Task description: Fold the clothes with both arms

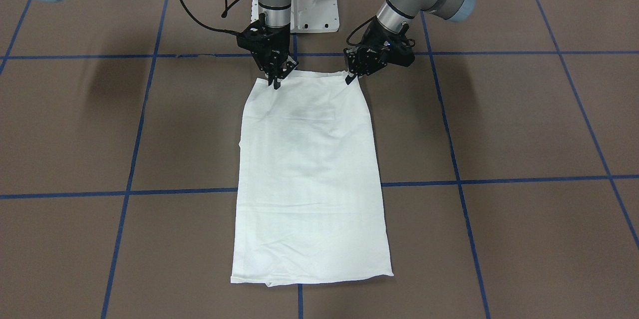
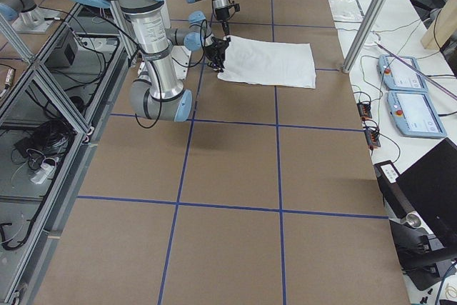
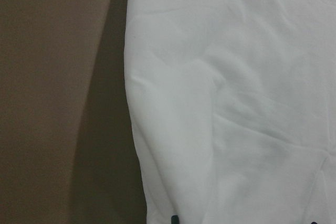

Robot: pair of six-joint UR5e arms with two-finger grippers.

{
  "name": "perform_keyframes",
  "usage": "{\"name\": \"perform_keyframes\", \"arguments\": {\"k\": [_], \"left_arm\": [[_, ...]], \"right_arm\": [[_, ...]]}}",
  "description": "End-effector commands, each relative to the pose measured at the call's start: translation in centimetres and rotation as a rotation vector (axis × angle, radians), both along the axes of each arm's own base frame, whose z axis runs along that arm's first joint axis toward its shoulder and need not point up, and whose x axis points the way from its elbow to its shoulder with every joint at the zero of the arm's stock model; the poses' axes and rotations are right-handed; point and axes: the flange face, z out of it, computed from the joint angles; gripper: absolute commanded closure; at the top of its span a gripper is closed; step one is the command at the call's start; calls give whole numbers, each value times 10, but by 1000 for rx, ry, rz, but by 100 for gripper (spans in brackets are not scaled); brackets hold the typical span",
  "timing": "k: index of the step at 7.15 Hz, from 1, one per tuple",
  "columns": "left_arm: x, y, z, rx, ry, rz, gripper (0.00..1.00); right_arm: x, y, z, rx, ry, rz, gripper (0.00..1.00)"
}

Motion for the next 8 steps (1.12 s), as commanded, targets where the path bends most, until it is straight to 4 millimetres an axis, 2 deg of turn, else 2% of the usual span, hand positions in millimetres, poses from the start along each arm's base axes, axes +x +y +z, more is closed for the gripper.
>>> {"name": "perform_keyframes", "arguments": {"k": [1, 3, 4, 5, 6, 7, 8], "left_arm": [[-1, 1, -4, 3, 7, 4, 100], [-19, 6, -30, 38, 48, 19, 100], [-34, 9, -48, 38, 82, 52, 100], [-60, 20, -82, 32, 88, 80, 100], [-101, 39, -127, 23, 88, 113, 100], [-140, 57, -157, 14, 87, 144, 100], [-140, 57, -158, 7, 72, 146, 100]], "right_arm": [[5, -4, -16, 0, -27, 15, 100], [42, -12, -37, 9, -76, 26, 100], [71, -5, -49, 7, -64, 23, 100], [109, 7, -73, 4, -66, 13, 100], [144, 30, -93, -7, -58, -19, 100], [175, 42, -110, -12, -70, -38, 100], [174, 42, -116, -10, -75, -42, 100]]}}
